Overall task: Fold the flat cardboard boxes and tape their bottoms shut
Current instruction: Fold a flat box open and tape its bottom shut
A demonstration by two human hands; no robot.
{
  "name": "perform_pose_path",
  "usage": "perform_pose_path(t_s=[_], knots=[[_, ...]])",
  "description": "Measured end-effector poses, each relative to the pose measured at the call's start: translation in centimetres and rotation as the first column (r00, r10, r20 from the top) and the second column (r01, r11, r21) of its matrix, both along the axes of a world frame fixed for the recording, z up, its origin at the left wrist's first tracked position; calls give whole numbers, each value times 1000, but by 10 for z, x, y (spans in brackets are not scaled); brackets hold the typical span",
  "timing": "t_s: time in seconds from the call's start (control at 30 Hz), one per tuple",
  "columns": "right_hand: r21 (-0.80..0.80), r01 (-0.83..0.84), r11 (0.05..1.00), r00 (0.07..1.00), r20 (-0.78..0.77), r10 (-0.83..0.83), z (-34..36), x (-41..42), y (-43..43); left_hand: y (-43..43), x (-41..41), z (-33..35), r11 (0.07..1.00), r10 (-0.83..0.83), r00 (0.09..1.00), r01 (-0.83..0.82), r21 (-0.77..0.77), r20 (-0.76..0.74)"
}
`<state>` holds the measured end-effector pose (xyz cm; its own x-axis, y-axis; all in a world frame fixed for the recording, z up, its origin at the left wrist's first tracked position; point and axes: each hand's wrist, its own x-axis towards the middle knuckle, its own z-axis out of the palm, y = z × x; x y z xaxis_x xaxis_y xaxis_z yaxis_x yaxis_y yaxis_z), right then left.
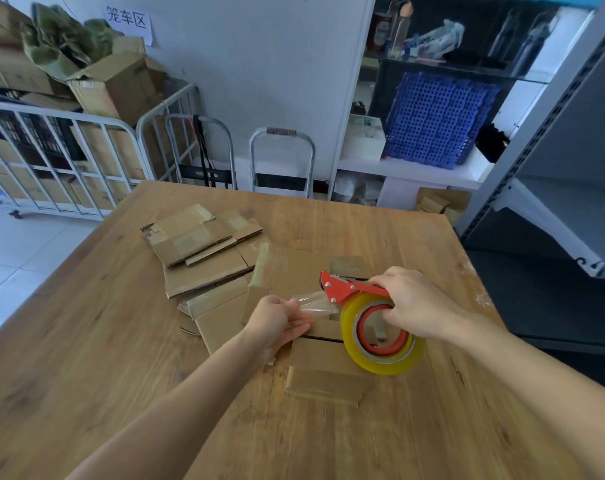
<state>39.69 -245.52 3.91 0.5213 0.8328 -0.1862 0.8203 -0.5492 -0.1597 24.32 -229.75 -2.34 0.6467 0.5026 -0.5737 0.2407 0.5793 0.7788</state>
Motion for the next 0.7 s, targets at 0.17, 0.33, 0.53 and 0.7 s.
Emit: perform_pose_path(t_s=[0.17,0.33,0.53,0.7], knots=[[-89,-108,990,983,139,120,4,-2,-5,-3,3,-8,993,-3,999,8,122,-44],[-194,-157,968,896,385,223,13,-20,-6,-4,4,-12,976,8,999,0,216,-36],[-273,-112,956,989,59,132,32,-16,-5,-7,1,-14,954,13,997,10,301,-74],[-295,-124,947,981,-178,73,49,-2,5,-6,4,-9,964,14,996,11,264,-93]])
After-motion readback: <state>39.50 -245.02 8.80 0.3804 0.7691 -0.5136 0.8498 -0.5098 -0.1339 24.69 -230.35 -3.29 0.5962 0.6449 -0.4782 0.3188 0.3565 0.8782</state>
